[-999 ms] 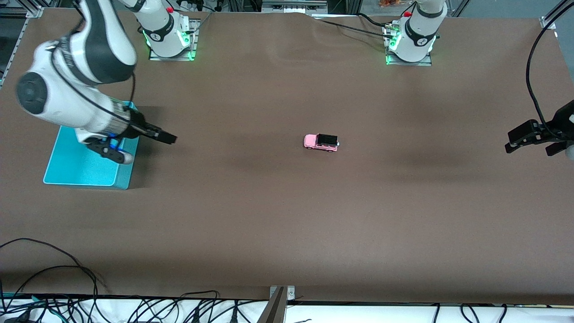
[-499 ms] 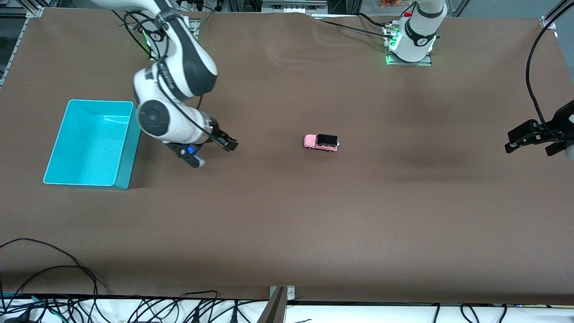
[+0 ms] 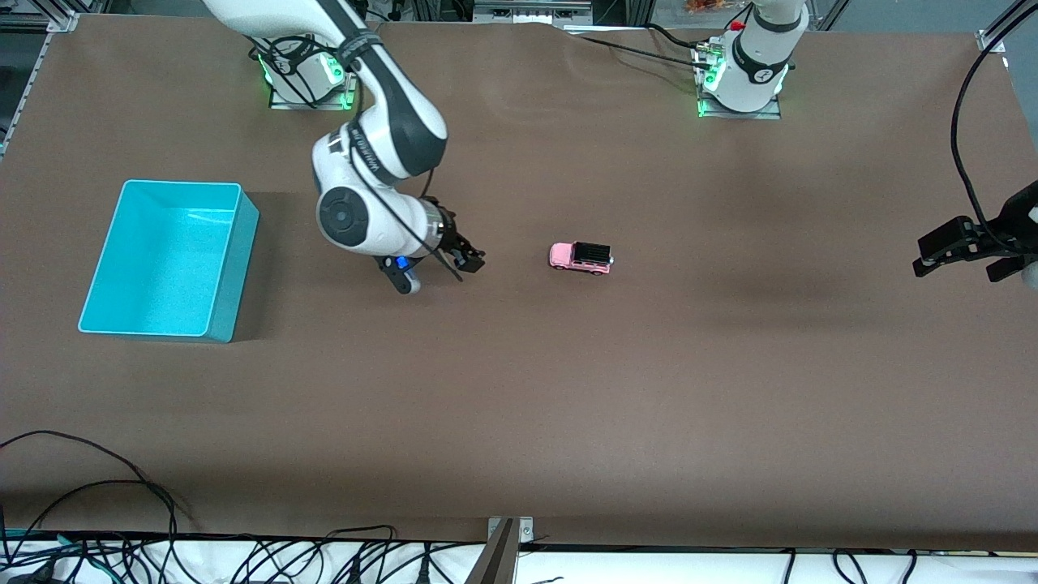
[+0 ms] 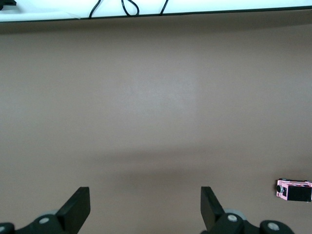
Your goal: Wind and store pink jeep toy
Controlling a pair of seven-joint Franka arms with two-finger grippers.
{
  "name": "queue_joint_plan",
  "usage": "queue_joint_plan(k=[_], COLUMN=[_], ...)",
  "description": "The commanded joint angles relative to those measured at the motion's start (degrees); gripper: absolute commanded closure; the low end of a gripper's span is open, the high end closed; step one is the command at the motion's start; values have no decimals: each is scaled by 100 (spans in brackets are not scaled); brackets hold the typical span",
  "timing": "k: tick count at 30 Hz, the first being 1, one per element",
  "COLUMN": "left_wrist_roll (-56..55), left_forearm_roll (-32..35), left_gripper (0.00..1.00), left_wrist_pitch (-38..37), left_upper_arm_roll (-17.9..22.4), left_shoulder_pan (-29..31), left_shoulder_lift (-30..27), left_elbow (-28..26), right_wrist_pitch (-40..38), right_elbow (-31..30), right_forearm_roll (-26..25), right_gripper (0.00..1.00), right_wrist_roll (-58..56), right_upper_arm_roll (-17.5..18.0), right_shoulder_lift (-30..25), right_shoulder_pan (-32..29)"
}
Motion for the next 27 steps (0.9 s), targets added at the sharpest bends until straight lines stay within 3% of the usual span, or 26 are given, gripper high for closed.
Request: queue_joint_plan(k=[1,9,23,27], left_wrist_roll=[113,122,130,113], left_forearm_roll=[-150,-150,-150,-150], left_gripper=[0,0,0,0], left_wrist_pitch=[-45,-45,-45,-62], left_upper_arm_roll=[-4,4,-4,-48], left_shoulder_pan=[26,26,26,17], left_shoulder_lift=[-79,-79,-79,-88], left_elbow=[-57,-57,-66,-75], right_wrist_pitch=[269,322,1438,1710], right_elbow=[642,1530,1566,1566], right_forearm_roll=[97,80,80,88], right_gripper=[0,0,0,0], right_wrist_roll=[932,2145,4122,4246], right_upper_arm_roll=[-48,-48,-48,-48], right_shoulder_lift=[622,1327,1520,1634], right_shoulder_pan=[286,515,1121,1332])
